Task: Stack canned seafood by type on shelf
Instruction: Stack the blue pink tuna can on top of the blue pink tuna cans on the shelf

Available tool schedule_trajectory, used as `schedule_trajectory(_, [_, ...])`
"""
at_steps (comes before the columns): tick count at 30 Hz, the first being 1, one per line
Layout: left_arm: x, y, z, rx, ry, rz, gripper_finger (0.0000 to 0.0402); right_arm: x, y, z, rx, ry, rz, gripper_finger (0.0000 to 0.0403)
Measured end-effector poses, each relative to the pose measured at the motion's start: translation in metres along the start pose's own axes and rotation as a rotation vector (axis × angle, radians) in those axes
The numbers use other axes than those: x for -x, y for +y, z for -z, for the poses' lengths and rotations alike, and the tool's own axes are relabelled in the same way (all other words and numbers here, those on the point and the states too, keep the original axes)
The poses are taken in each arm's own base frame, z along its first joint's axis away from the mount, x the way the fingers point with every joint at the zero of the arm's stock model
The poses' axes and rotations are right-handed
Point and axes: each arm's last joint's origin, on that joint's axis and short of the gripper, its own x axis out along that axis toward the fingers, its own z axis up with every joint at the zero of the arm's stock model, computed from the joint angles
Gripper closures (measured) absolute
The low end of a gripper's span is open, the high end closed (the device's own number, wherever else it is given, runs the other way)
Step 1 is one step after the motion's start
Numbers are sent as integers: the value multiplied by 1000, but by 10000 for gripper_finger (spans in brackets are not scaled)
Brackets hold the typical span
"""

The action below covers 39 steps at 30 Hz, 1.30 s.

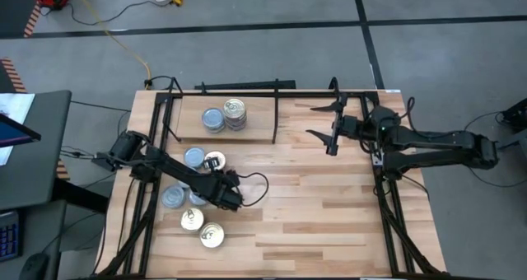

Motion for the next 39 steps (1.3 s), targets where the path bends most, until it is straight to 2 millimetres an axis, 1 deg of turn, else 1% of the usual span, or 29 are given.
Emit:
schedule_trajectory(3, [0,-3,-1,38,-7,36,390,0,-2,2,2,11,6,72])
schedule_trajectory(5, [3,-5,-3,56,-16,54,398,0,-3,3,-2,18,11,72])
schedule_trajectory(8, [12,-3,-9,78,-27,43,396,0,-5,4,-15,20,12,72])
schedule_trajectory(10, [19,2,-11,102,-24,-10,396,0,-6,4,-21,14,-3,72])
schedule_trajectory(13, [23,10,-14,116,-19,-79,389,1,-8,5,-29,12,-7,72])
schedule_trajectory(15, [23,13,-16,105,-24,-98,373,1,-9,5,-29,16,-4,72])
schedule_trajectory(17, [22,14,-17,97,-27,-102,348,1,-8,6,-30,22,-7,72])
schedule_trajectory(20, [16,16,-14,85,-2,-121,298,1,-8,6,-30,25,-8,72])
schedule_trajectory(24, [13,17,-13,52,-10,-145,234,1,-8,6,-29,25,-9,72])
schedule_trajectory(27, [10,17,-10,-9,-6,-168,211,1,-8,6,-29,25,-9,72])
schedule_trajectory(30, [1,16,-2,-48,2,-180,209,1,-8,6,-29,25,-8,72])
schedule_trajectory(34, [-8,15,7,-51,15,-184,220,1,-8,7,-29,28,-9,72])
schedule_trajectory(37, [-9,12,7,-51,4,-155,241,1,-8,7,-28,28,-9,72])
schedule_trajectory(39, [-8,9,6,-59,-13,-139,265,1,-8,7,-27,28,-9,72])
